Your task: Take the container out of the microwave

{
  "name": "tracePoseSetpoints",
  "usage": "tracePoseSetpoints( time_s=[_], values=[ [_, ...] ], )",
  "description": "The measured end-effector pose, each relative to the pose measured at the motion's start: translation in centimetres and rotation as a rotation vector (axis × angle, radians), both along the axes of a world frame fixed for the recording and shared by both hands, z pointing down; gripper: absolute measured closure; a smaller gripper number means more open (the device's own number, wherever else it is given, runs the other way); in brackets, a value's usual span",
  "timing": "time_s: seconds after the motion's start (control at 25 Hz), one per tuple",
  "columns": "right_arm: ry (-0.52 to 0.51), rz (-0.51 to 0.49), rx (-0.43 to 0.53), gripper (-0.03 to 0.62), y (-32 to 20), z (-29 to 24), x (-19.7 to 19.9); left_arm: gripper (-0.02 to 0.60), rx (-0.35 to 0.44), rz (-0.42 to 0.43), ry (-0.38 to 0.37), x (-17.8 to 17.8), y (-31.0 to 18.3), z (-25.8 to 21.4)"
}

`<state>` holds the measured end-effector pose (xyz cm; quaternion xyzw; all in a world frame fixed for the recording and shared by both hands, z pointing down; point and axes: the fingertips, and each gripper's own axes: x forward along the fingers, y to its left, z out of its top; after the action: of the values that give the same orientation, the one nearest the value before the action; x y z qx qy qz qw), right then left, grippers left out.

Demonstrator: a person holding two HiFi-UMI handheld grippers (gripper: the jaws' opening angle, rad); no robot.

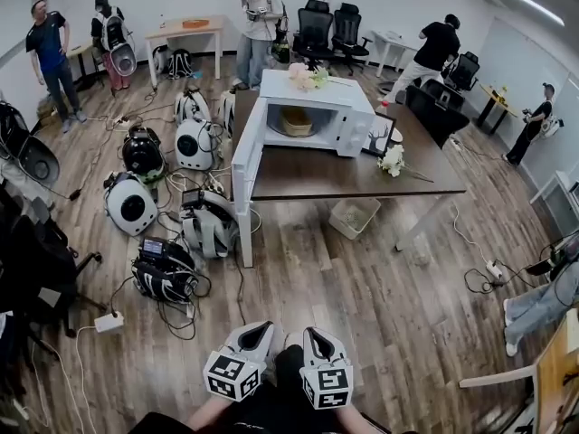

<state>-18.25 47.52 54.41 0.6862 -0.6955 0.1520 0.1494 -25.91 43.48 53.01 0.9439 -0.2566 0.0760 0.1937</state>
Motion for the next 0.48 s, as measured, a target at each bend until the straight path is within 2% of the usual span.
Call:
tracePoseSetpoints(
  time_s=[0.32, 0.48],
  values=[
    [-0.016, -0.041, 0.001, 0.586, -3.6, 0.6, 2.2, 0.572, 0.016, -0.042, 0.005, 2.1, -3.1, -0.4],
    [-0.018, -0.09, 0.007, 0.586, -7.1, 0.3, 3.8, 0.572, 0.014, -0.098, 0.011, 3.5, -6.0, -0.7]
  ],
)
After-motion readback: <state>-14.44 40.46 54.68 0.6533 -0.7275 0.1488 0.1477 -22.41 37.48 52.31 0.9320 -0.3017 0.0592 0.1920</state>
